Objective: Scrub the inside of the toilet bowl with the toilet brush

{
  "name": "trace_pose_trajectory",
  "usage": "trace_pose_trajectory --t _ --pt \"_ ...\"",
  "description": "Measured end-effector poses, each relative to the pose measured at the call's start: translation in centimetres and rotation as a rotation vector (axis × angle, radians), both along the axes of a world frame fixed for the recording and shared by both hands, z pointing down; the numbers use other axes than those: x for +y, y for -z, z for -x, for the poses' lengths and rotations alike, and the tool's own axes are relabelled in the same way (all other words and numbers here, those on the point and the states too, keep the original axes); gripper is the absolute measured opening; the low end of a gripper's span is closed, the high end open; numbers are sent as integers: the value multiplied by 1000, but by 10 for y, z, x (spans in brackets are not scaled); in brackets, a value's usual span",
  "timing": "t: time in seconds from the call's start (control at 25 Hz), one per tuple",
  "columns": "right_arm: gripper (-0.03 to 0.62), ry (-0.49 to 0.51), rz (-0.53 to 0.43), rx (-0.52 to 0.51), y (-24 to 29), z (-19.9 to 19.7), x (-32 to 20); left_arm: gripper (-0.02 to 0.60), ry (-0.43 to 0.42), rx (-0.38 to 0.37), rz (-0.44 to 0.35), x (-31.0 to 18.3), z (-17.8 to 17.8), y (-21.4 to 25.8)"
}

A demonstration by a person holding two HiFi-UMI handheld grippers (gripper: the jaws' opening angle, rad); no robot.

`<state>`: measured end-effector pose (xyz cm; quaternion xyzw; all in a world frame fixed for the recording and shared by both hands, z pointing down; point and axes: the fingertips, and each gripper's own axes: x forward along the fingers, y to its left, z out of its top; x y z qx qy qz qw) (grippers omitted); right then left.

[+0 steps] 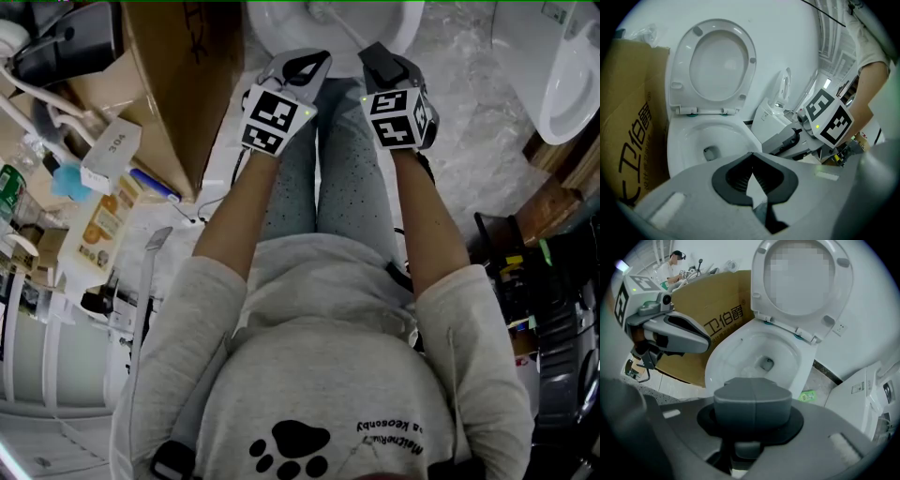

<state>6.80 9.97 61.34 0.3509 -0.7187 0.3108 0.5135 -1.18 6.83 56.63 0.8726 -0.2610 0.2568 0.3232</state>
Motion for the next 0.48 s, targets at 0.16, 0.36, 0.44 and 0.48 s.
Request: trace_pose_trajectory --t 0.16,0.36,0.44,0.48 --pt "152 14 -1 -2 -1 3 -7 -2 20 -4 4 -3 4 -2" --pt "151 35 -5 -4 -5 5 -19 -2 42 -9 13 -7 7 -6" --pt "150 42 -6 -5 -6 6 -23 -2 47 -10 17 -9 7 -7" --pt "150 45 -7 -6 -6 6 -26 -2 49 -10 18 -11 6 -8"
